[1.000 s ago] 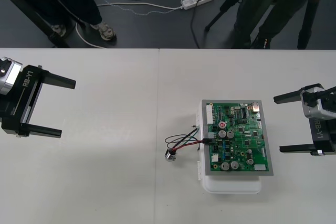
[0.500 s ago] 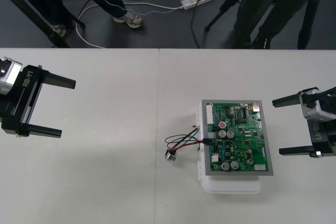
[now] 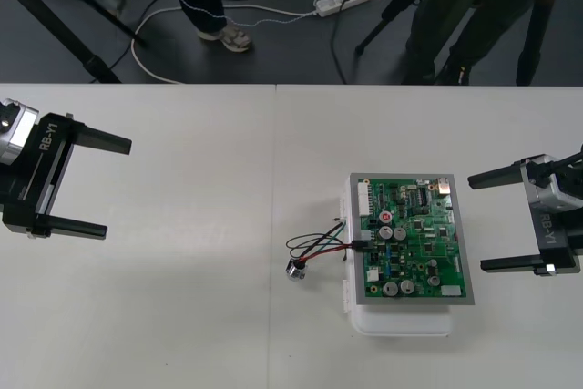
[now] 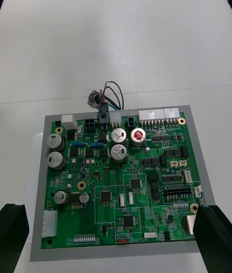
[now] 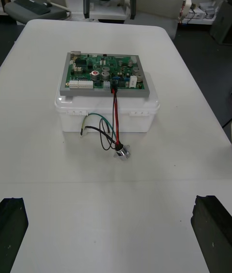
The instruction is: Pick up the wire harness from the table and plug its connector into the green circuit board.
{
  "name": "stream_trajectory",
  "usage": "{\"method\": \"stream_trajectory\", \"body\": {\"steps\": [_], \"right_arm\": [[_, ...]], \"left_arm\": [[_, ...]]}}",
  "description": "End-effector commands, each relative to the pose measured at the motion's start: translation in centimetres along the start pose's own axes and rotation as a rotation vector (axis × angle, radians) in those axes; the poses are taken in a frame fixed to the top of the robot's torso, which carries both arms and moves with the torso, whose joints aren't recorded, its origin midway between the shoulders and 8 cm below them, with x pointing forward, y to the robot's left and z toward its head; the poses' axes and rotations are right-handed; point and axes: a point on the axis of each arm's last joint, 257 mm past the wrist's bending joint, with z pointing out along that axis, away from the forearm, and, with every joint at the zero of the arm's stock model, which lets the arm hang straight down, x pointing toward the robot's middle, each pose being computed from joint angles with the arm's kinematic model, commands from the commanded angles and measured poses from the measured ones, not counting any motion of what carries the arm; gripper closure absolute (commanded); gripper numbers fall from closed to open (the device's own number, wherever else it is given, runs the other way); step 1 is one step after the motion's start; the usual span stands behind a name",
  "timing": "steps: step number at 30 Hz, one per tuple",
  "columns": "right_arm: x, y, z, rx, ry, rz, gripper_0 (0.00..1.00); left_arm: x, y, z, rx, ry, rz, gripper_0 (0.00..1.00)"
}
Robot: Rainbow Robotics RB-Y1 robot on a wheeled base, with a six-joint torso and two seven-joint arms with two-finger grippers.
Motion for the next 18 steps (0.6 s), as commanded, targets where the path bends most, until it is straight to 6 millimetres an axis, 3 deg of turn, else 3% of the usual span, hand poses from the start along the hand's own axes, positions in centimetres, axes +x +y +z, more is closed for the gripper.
{"method": "stream_trajectory", "body": {"steps": [1,18], "right_arm": [[-0.29,0.85,0.41,-0.022,-0.02,-0.026,0.0],[-0.29,0.85,0.41,-0.022,-0.02,-0.026,0.0]], "left_arm": [[-0.38,-1.05,-1.29,0.03,0.039,-0.034,0.0],[-0.38,-1.05,-1.29,0.03,0.039,-0.034,0.0]]}}
